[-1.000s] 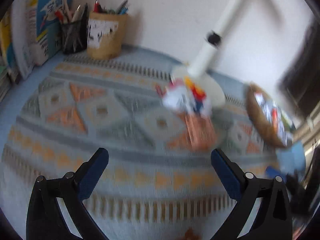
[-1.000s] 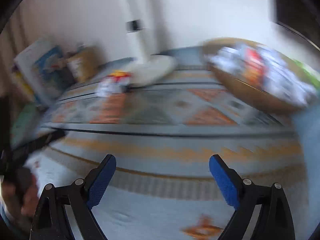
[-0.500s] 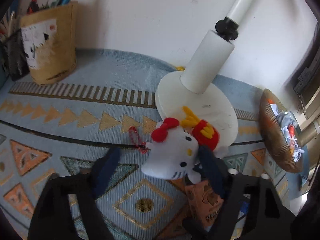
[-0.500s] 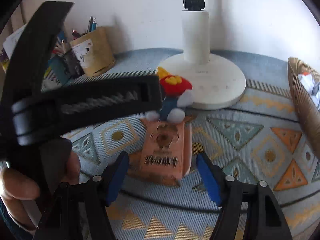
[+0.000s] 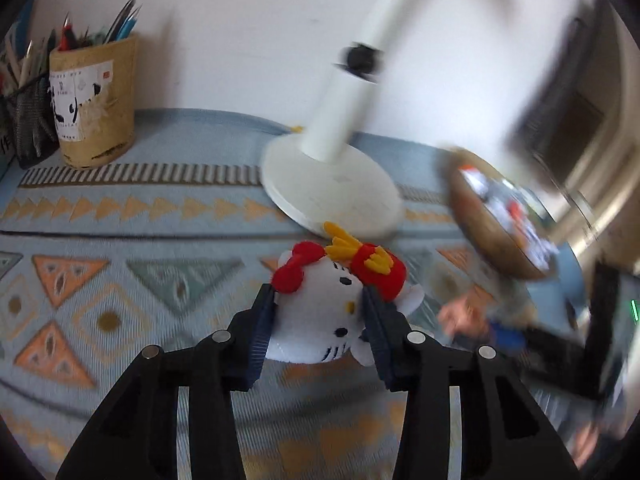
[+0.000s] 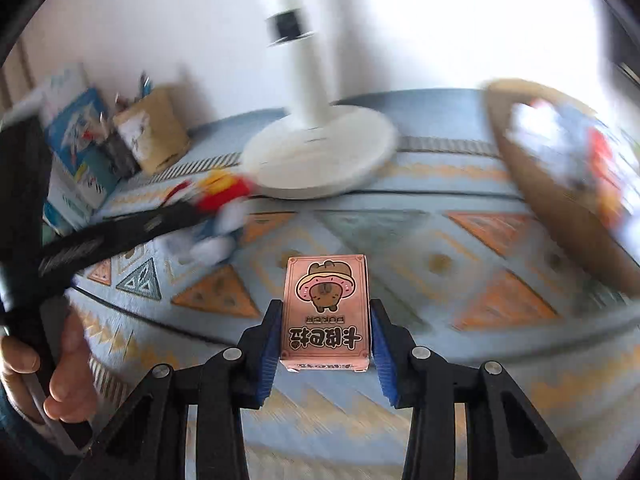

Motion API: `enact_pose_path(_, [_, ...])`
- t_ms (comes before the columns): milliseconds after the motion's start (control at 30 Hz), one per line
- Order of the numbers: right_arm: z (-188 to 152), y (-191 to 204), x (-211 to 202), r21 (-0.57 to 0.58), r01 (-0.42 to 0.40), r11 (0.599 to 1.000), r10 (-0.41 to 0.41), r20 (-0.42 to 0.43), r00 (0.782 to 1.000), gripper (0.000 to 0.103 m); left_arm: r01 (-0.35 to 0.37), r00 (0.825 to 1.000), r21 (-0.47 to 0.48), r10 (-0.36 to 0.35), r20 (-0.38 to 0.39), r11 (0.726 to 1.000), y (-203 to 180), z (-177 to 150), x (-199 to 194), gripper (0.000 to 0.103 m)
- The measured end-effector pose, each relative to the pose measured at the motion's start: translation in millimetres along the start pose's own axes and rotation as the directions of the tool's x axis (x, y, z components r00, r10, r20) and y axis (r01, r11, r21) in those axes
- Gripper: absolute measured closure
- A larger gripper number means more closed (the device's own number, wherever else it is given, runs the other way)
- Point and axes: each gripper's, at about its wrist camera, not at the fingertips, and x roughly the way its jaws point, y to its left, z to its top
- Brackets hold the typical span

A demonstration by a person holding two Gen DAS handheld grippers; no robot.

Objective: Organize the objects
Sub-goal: 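Carry the pink box and plush over the amber bowl and open both tools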

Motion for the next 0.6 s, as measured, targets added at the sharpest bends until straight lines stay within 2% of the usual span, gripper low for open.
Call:
enact_pose_path(100, [-16.7,-34.4,-33.9,0.056,-0.006,0.998,0.006,0.015,1.000,0.062,0.064,0.996,0.129,-0.056,-0.067,0.990,-22.8,-25.5,-19.3,0.062])
enact_pose_path(167, [-30.3,-51.5,-53.3,0.057,-0.002,0.998,0.001,0.017,1.000,0.062,0.107,0.986,0.223,-0.074,-0.151,0.969,-40.3,-45.4,-19.4,0.062])
enact_pose_path(233, [-43.3,-62.6,-66.6,0.040,0.034,0.999,-0.034,0.022,0.999,0.062,0.109,0.978,0.295,-0.050,-0.200,0.949,-55.5,-60.0,-13.0,0.061])
enact_pose_path(300, [-54.0,-72.4,-71.9,0.050,0.044,0.998,-0.045,0.021,0.999,0.062,0.084,0.987,0.342,-0.031,-0.159,0.936,-61.6,-65.8,-16.8,0.059])
enact_pose_path(367, [-62.0,-80.5,-69.9,0.066,0.052,0.996,-0.053,0.015,0.998,0.062,0.067,0.988,0.295,-0.023,-0.152,0.953,-57.0,-62.9,-17.2,0.051])
enact_pose_path(400, [-66.2,-82.8,-68.2,0.061,0.065,0.996,-0.066,0.014,0.998,0.062,0.050,0.988,0.265,-0.009,-0.151,0.963,-53.5,-62.8,-18.2,0.040])
enact_pose_path(433, [-71.0,-86.8,-66.8,0.051,0.069,0.996,-0.070,0.011,0.997,0.062,0.018,0.989,0.242,0.019,-0.148,0.970,-49.9,-63.7,-19.1,0.020])
enact_pose_path(467, [-74.4,-87.2,-64.3,0.039,0.070,0.997,-0.071,0.014,0.997,0.062,-0.045,0.988,0.218,0.076,-0.135,0.975,-45.7,-67.7,-22.2,0.014])
enact_pose_path(533, [-76.9,-86.4,-66.0,0.017,0.075,0.997,-0.076,0.023,0.997,0.062,-0.133,0.985,0.161,0.148,-0.090,0.978,-37.8,-76.1,-32.5,0.011])
enact_pose_path(600, [-75.9,-89.3,-65.5,0.029,0.064,0.998,-0.065,0.024,0.998,0.061,-0.153,0.986,0.063,0.157,-0.055,0.986,-33.7,-90.7,-44.4,0.011])
